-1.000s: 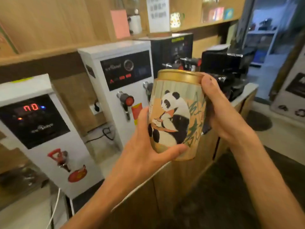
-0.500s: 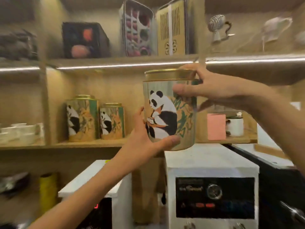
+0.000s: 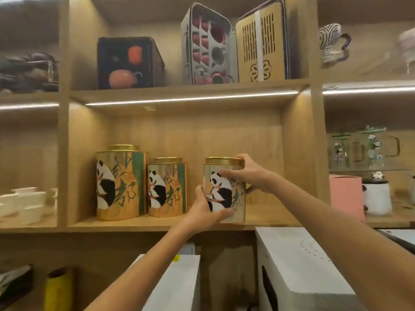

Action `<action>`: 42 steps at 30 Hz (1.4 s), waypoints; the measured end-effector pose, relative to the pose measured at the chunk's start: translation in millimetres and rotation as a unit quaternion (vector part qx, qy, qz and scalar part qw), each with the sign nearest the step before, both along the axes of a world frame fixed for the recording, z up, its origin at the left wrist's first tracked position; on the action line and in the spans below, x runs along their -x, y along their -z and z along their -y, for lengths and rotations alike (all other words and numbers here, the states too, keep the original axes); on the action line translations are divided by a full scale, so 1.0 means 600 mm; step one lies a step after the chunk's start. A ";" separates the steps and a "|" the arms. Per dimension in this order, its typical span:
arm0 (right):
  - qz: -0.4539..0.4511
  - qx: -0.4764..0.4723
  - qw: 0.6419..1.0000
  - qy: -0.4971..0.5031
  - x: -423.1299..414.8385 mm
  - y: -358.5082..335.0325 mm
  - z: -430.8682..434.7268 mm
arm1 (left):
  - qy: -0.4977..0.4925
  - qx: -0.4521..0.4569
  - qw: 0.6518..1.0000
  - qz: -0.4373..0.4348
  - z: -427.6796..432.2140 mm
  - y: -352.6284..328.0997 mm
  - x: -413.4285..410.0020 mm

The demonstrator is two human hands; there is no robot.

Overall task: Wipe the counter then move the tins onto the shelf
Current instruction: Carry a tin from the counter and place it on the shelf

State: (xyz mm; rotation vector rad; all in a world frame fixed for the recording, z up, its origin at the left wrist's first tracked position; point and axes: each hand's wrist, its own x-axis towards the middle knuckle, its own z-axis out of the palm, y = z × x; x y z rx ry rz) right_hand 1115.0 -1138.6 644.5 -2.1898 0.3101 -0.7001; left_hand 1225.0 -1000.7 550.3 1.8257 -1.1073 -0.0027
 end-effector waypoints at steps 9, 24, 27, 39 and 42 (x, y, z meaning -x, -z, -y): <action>0.027 -0.017 0.999 0.001 -0.128 0.055 0.044 | -0.036 -0.053 0.997 -0.046 0.048 0.028 -0.093; 0.111 -0.218 0.969 -0.017 -0.276 0.198 0.081 | -0.182 0.000 0.982 -0.048 0.126 0.051 -0.184; 0.105 -0.179 0.978 0.026 -0.290 0.203 0.090 | -0.215 -0.001 0.976 -0.021 0.143 0.058 -0.193; 0.104 -0.147 0.983 0.038 -0.280 0.218 0.120 | -0.296 0.023 0.955 0.022 0.152 0.074 -0.195; 0.092 -0.124 0.987 0.046 -0.279 0.218 0.116 | -0.300 0.021 0.953 0.027 0.149 0.073 -0.192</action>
